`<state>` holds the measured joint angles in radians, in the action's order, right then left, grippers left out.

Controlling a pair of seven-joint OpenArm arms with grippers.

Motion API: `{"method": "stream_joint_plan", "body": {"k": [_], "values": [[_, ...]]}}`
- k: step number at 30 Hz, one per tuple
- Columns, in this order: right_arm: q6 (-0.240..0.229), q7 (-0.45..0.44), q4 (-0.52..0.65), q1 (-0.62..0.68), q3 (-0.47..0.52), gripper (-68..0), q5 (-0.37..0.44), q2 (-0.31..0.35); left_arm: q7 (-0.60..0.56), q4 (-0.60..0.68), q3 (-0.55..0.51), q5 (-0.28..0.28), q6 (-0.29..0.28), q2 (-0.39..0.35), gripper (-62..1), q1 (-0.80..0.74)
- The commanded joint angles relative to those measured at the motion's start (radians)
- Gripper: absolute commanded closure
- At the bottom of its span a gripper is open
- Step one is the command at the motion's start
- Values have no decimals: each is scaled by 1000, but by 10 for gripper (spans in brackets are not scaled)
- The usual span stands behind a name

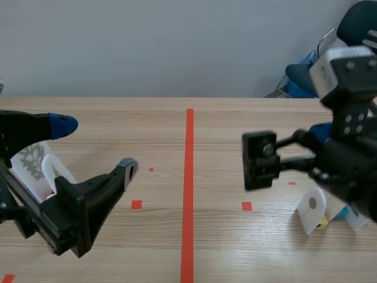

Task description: Do the leaf sorting experiment

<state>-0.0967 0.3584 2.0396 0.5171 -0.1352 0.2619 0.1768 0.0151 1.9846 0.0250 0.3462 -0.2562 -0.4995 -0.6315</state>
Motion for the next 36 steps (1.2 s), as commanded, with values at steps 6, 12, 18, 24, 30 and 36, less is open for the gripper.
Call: {"method": "stream_joint_plan", "body": {"k": [6, 12, 18, 24, 30, 36], "values": [[-8, -43, 103, 140, -49, -679, -9, 159, -14, 10, -2, 10, -2, -3, -623, 0], [-1, -47, 267, 201, -33, -679, -53, 205, -14, 10, -2, 10, -2, -3, -623, 0], [2, -69, 267, 197, -33, -679, -79, 182, -14, 10, -2, 10, -2, -2, -623, 0], [2, -93, 267, 197, -33, -679, -78, 183, -14, 10, -2, 10, -2, -2, -623, 0], [2, -95, 267, 197, -33, -679, -78, 183, -14, 10, -2, 10, -2, -2, -623, 0], [2, -95, 267, 197, -33, -679, -78, 183, -14, 10, -2, 10, -2, -2, -623, 0]]}}
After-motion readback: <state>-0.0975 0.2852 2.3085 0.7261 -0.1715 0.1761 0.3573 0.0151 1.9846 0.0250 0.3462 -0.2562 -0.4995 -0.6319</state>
